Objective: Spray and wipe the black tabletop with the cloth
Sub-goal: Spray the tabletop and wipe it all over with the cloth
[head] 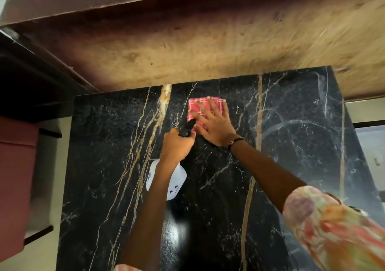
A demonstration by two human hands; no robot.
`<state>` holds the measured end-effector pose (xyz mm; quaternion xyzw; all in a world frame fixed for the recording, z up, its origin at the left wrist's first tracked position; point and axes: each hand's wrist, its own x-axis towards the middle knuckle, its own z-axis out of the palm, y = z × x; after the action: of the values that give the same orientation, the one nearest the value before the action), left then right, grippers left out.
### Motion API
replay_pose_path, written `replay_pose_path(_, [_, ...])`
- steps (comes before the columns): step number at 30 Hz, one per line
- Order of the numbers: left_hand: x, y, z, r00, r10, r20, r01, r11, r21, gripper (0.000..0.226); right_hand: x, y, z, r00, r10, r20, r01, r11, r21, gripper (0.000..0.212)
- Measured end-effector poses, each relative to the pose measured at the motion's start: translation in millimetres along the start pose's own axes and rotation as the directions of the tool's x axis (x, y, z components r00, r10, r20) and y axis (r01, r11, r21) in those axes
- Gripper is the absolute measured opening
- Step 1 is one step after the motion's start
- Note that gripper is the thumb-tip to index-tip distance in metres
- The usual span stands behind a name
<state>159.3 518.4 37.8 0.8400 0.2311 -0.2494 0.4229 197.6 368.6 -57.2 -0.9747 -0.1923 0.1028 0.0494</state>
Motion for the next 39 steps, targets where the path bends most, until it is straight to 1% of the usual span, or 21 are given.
replay_pose_path(3, [10, 5, -1, 1.000, 0.019, 0.014, -0.019, 1.000, -0.001, 0.029, -24, 9, 5, 0.978, -0.207, 0.007, 0.207, 0.977, -0.046, 0.055])
replay_pose_path(4, [14, 6, -1, 1.000, 0.014, 0.013, -0.014, 1.000, -0.004, 0.031, -33, 23, 7, 0.965, -0.262, -0.006, 0.261, 0.963, -0.062, 0.052])
replay_pose_path(5, [18, 7, -1, 1.000, 0.012, 0.013, -0.012, 1.000, -0.008, 0.033, -41, 39, 8, 0.958, -0.285, -0.017, 0.283, 0.956, -0.070, 0.052])
replay_pose_path(7, [23, 10, -3, 1.000, 0.010, 0.016, -0.010, 1.000, -0.011, 0.034, -44, 71, 7, 0.970, -0.239, -0.049, 0.235, 0.969, -0.074, 0.054])
replay_pose_path(9, [28, 10, -4, 1.000, 0.011, 0.008, -0.011, 1.000, -0.020, 0.033, -28, 91, 1, 0.989, -0.140, -0.053, 0.136, 0.988, -0.073, 0.057])
replay_pose_path(12, [33, 10, -6, 1.000, 0.001, 0.000, -0.001, 0.999, -0.050, 0.032, 18, 85, -12, 0.999, 0.022, -0.032, -0.022, 1.000, -0.004, 0.059])
replay_pose_path(14, [35, 10, -9, 1.000, -0.014, 0.007, 0.014, 0.998, -0.055, 0.031, 50, 65, -17, 0.996, 0.076, -0.043, -0.076, 0.997, 0.011, 0.061])
replay_pose_path(17, [35, 8, -13, 1.000, -0.004, 0.014, 0.005, 0.998, -0.055, 0.022, 80, 23, -17, 0.999, 0.024, -0.045, -0.025, 0.999, -0.020, 0.066])
replay_pose_path(20, [37, 2, -17, 1.000, -0.001, -0.006, 0.001, 0.998, -0.063, 0.017, 77, -5, -12, 0.995, -0.102, -0.023, 0.101, 0.994, -0.039, 0.062])
replay_pose_path(22, [38, -1, -19, 1.000, -0.006, -0.008, 0.006, 0.998, -0.062, 0.020, 55, 1, -6, 0.979, -0.202, -0.018, 0.200, 0.978, -0.060, 0.057])
replay_pose_path(24, [39, -4, -20, 1.000, -0.006, -0.004, 0.006, 0.998, -0.070, 0.023, 28, 26, 2, 0.967, -0.253, -0.028, 0.249, 0.964, -0.096, 0.055])
replay_pose_path(26, [38, -6, -19, 1.000, -0.008, -0.004, 0.007, 0.997, -0.072, 0.025, 2, 62, 2, 0.979, -0.199, -0.051, 0.194, 0.977, -0.084, 0.056])
replay_pose_path(27, [38, -8, -19, 1.000, -0.008, -0.003, 0.008, 0.997, -0.073, 0.025, -5, 78, -1, 0.987, -0.145, -0.068, 0.139, 0.987, -0.076, 0.057])
replay_pose_path(29, [36, -10, -17, 1.000, -0.019, -0.005, 0.019, 0.996, -0.087, 0.025, -2, 103, -10, 0.998, -0.017, -0.053, 0.014, 0.998, -0.057, 0.061])
replay_pose_path(31, [35, -10, -16, 0.999, -0.040, 0.002, 0.040, 0.994, -0.101, 0.023, 19, 107, -16, 0.995, 0.096, -0.031, -0.097, 0.995, -0.027, 0.064])
replay_pose_path(33, [33, -10, -13, 0.999, -0.052, 0.009, 0.053, 0.995, -0.090, 0.027, 43, 93, -19, 0.986, 0.160, -0.034, -0.161, 0.987, -0.008, 0.065])
replay_pose_path(35, [31, -8, -9, 0.999, -0.048, 0.005, 0.048, 0.997, -0.068, 0.031, 56, 72, -19, 0.989, 0.145, -0.023, -0.146, 0.989, -0.002, 0.067])
replay_pose_path(37, [29, -5, -4, 0.999, -0.049, -0.005, 0.049, 0.997, -0.062, 0.033, 53, 54, -17, 0.999, 0.049, -0.005, -0.049, 0.998, -0.030, 0.069])
replay_pose_path(39, [25, 1, 3, 0.998, -0.054, -0.011, 0.053, 0.997, -0.059, 0.032, 34, 50, -12, 0.997, -0.071, 0.013, 0.072, 0.995, -0.069, 0.066])
